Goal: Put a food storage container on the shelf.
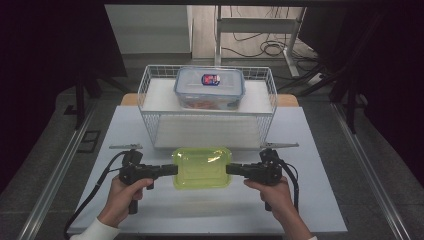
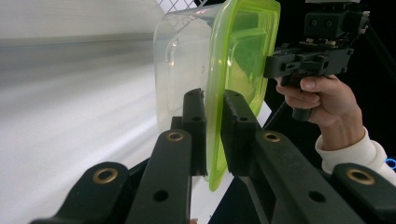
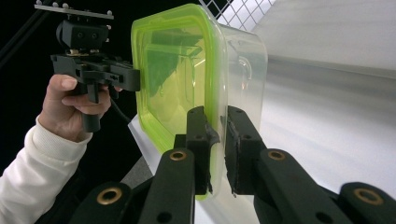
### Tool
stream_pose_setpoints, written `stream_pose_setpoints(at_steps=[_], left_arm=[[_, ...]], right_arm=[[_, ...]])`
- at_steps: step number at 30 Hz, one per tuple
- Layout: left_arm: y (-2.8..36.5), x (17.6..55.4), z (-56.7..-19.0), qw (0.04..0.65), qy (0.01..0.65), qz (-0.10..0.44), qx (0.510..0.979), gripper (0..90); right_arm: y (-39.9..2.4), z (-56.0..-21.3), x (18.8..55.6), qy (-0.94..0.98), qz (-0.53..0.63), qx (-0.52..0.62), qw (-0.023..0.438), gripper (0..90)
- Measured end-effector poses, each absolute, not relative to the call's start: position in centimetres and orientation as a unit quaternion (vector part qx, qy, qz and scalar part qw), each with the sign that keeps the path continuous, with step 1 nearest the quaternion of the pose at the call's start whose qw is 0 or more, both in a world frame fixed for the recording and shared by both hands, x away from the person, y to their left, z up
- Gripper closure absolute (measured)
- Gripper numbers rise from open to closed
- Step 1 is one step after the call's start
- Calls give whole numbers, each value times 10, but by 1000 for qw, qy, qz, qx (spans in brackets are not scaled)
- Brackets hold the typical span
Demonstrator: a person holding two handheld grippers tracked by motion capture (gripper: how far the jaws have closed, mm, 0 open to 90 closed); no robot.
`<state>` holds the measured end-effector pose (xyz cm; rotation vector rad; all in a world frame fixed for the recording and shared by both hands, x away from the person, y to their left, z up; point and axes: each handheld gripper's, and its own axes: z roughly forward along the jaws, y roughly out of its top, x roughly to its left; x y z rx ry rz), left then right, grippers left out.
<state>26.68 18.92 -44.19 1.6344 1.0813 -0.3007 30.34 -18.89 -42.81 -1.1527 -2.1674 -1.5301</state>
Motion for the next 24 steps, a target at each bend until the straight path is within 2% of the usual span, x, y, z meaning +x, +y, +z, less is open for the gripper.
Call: stream_pose_setpoints(at_steps=[12, 24], left_arm=[[193, 275, -437, 547, 457, -131, 689, 816], [198, 291, -403, 557, 454, -119, 685, 816]], right_arm=[[-186, -424, 310, -744, -525, -395, 123, 803], [-180, -389, 326, -745, -535, -384, 105, 805]])
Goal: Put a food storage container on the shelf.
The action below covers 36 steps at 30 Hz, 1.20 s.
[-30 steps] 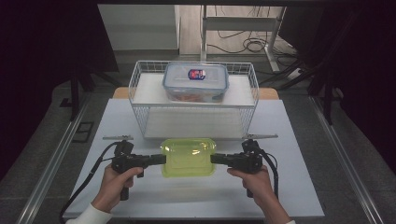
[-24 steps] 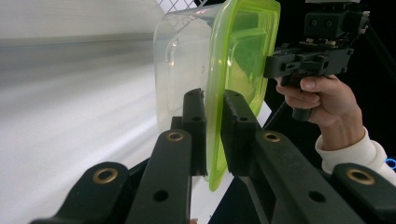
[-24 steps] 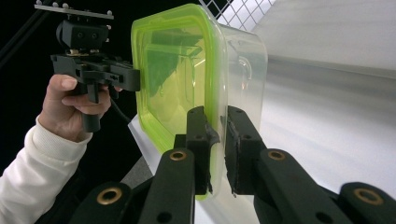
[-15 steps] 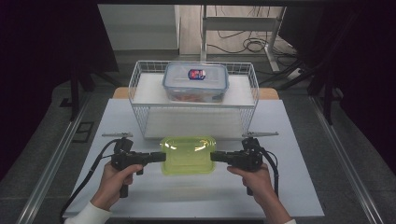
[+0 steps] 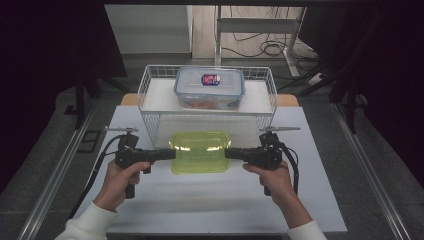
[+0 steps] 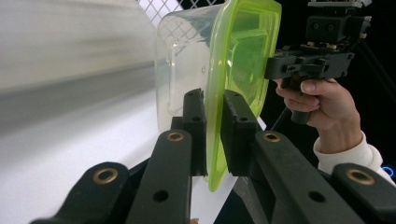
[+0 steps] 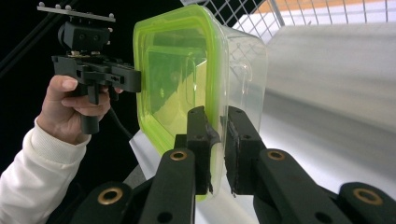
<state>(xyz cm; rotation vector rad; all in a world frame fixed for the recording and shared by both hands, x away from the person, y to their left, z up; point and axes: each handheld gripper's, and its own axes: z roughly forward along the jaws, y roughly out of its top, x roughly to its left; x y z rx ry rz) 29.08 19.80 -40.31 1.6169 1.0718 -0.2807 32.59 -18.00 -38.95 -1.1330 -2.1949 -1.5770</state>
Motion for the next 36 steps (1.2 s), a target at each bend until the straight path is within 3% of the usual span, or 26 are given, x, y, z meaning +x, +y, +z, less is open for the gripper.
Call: stream_pose_setpoints(at_steps=[14, 36], left_arm=[[195, 321, -343, 569, 433, -104, 691, 820], [194, 379, -270, 580, 419, -103, 691, 818]], right_arm=[[-185, -325, 343, -736, -559, -373, 77, 809], [-189, -258, 383, -723, -580, -369, 62, 814]])
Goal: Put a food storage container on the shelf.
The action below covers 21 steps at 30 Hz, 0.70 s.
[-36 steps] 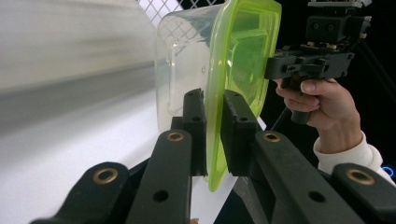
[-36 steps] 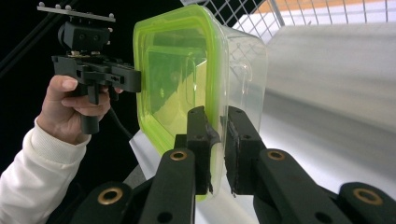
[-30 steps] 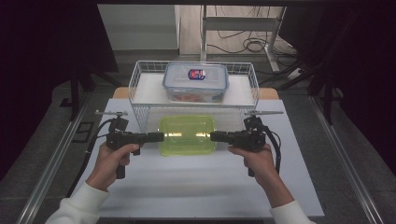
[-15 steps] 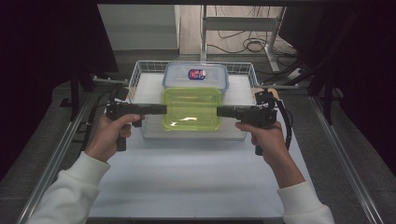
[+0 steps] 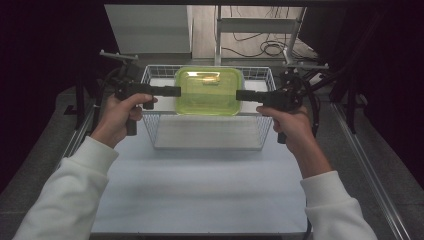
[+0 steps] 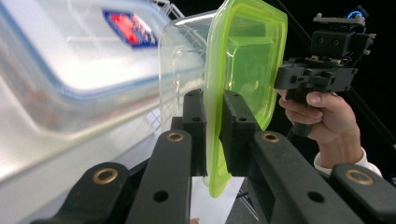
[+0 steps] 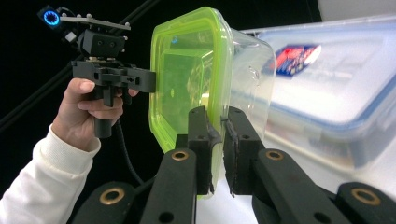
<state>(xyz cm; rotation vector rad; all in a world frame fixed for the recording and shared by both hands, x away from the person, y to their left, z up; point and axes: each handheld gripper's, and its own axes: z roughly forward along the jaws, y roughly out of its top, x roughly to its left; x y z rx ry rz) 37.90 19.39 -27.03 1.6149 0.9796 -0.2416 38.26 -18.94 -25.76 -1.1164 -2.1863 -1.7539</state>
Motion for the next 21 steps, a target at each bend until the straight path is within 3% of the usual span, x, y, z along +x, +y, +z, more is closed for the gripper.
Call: stream_pose_setpoints(at_steps=[11, 21], left_arm=[[196, 418, -250, 569, 425, -102, 697, 817], [197, 456, -266, 558, 453, -120, 685, 815]], right_arm=[[-185, -242, 415, -711, -585, -385, 65, 815], [-182, -254, 453, -702, -574, -414, 79, 814]])
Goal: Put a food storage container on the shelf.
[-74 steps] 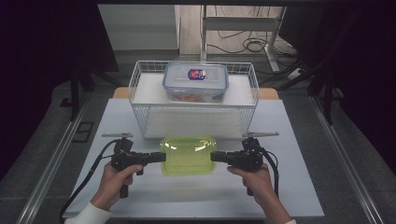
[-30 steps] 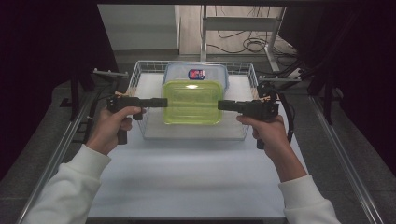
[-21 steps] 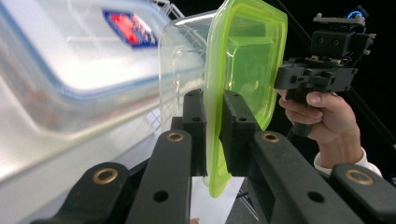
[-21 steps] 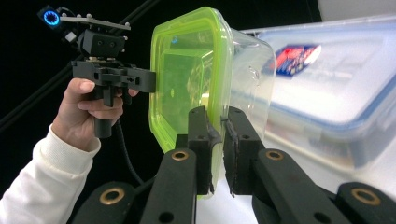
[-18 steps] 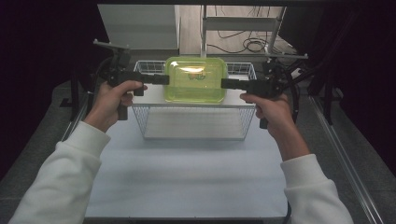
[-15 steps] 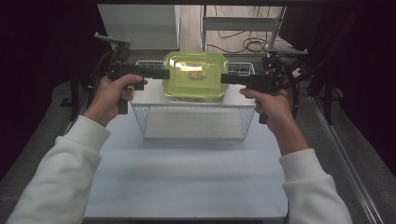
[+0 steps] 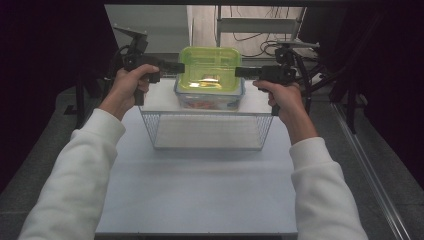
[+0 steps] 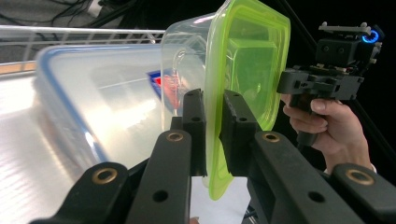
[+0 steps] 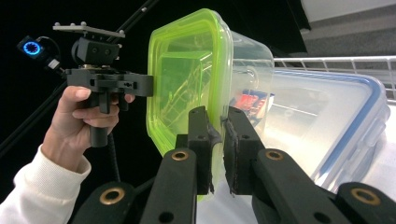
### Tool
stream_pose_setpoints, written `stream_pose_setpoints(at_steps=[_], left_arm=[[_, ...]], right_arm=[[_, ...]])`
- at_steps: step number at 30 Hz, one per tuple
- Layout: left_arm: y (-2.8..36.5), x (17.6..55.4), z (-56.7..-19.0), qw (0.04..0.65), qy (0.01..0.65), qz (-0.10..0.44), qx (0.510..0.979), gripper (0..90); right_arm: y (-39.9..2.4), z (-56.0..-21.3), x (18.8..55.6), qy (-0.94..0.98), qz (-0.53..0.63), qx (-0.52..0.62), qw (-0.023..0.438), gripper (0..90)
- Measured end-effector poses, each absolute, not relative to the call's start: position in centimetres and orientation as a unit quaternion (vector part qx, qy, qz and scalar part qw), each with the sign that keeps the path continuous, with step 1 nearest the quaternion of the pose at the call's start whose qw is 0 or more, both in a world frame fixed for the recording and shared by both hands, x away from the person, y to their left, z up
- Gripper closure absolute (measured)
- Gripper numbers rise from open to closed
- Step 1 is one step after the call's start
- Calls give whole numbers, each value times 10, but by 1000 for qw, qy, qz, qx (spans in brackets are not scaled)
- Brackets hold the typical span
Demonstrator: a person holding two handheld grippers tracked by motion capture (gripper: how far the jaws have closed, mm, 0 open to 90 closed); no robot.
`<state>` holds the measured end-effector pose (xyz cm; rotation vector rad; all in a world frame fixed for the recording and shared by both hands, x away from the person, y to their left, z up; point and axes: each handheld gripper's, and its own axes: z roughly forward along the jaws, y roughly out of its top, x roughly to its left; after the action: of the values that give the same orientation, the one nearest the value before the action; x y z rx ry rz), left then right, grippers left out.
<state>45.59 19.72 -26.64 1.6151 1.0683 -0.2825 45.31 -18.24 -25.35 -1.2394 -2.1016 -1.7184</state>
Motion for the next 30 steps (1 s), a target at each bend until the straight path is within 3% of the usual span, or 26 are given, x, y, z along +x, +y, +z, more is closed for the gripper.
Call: stream_pose_setpoints(at_steps=[17, 30], left_arm=[[201, 484, -285, 585, 502, -188, 609, 798], [199, 490, -291, 582, 517, -191, 598, 731]], right_arm=[[-183, -275, 487, -643, -590, -470, 131, 760], [-182, -279, 496, -626, -582, -495, 155, 706]])
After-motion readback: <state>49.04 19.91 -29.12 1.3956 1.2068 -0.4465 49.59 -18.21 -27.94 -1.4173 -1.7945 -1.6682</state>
